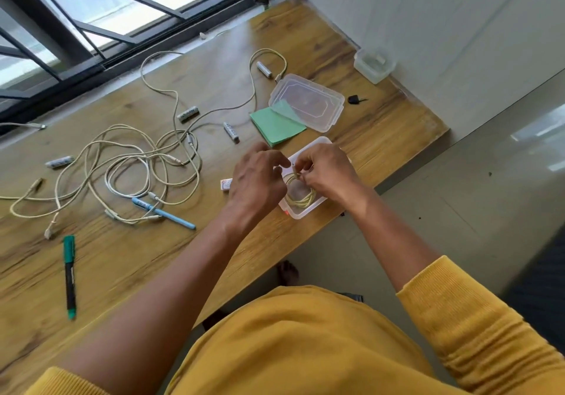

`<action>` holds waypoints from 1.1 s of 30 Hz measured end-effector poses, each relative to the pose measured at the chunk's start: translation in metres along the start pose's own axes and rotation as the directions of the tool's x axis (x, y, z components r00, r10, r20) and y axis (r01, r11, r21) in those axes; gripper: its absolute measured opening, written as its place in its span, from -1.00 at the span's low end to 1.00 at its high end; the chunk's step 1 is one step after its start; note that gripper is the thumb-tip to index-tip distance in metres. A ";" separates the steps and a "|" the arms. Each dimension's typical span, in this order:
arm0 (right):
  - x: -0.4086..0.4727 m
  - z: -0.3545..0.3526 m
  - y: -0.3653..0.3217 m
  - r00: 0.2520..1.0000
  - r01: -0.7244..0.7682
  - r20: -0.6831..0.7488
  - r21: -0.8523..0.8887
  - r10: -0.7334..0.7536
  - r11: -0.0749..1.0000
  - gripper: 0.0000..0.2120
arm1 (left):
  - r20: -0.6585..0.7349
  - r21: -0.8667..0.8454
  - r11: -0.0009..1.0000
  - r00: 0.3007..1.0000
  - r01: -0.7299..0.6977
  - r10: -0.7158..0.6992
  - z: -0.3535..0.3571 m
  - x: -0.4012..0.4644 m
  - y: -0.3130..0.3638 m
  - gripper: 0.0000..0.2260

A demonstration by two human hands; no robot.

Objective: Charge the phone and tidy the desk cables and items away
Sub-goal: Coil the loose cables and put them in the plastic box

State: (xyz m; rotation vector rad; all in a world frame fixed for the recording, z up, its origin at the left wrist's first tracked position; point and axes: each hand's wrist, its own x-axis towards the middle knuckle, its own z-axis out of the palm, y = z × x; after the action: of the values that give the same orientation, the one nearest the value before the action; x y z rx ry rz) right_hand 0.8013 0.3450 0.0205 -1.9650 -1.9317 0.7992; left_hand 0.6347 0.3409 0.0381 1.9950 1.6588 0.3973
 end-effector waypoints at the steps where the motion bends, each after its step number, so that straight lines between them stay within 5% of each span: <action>1: 0.000 0.002 -0.001 1.000 -0.003 0.011 -0.007 0.003 1.000 -0.89 | -0.002 -0.005 1.000 1.000 0.012 -0.012 -0.001 0.000 0.000 -0.74; 10: -0.001 -0.006 -0.015 1.000 -0.005 -0.018 -0.206 0.002 0.979 -0.78 | -0.054 -0.158 0.987 0.999 -0.015 0.007 -0.003 0.004 -0.012 -0.80; 17: 0.000 -0.031 -0.048 0.969 0.175 -0.156 -0.100 -0.189 0.980 -0.81 | -0.186 -0.287 0.958 0.981 0.004 -0.060 -0.015 -0.004 -0.027 -0.81; 26: 0.021 0.020 -0.108 0.958 0.285 -0.030 0.005 -0.284 0.959 -0.84 | -0.319 -0.218 0.940 0.891 0.263 -0.323 -0.044 -0.036 -0.089 -0.82; 33: 0.032 0.066 -0.155 0.951 0.281 0.147 -0.046 -0.272 0.958 -0.81 | -0.225 -0.034 0.924 0.898 0.381 -0.379 -0.066 -0.053 -0.141 -0.72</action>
State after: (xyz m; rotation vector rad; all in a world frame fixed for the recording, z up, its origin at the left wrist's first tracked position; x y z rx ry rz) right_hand 0.6344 0.3760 0.0465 -1.6567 -2.2782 0.8217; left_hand 0.4724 0.3193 0.0193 1.6219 2.1443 0.4838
